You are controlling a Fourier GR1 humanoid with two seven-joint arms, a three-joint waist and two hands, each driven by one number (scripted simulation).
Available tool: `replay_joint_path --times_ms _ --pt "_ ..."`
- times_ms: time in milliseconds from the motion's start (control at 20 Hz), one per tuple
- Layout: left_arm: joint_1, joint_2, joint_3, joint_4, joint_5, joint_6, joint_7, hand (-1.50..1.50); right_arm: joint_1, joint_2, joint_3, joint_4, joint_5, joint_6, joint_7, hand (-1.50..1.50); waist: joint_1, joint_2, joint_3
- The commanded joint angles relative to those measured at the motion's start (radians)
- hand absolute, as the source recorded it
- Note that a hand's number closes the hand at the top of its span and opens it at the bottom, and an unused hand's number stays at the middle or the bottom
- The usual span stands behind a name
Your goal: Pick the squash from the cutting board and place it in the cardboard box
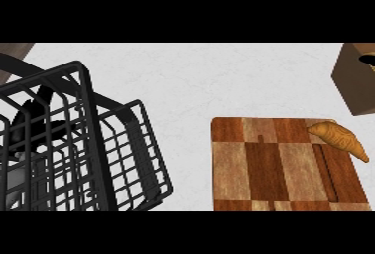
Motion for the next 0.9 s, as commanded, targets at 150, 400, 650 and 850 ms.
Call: replay_joint_path --times_ms 150,400,650,850 --pt "0.065 -0.030 0.002 0.032 0.011 0.012 0.000 0.00 -0.004 0.015 -0.050 0.021 -0.039 -0.038 -0.089 -1.50 0.002 0.005 -0.006" --pt "0.074 -0.024 0.008 0.040 0.008 0.019 0.002 0.00 0.013 -0.010 -0.145 0.000 -0.123 -0.099 -0.205 -1.50 -0.012 0.004 -0.005" --pt "0.066 -0.021 0.029 0.076 0.019 0.013 -0.013 0.00 0.004 -0.031 -0.240 0.008 -0.211 -0.098 -0.240 -1.50 -0.033 0.000 -0.007" --pt "0.039 -0.007 0.033 0.066 0.011 0.007 0.019 0.00 0.005 -0.116 -0.284 0.022 -0.251 -0.018 -0.253 -1.50 -0.038 0.003 -0.005"
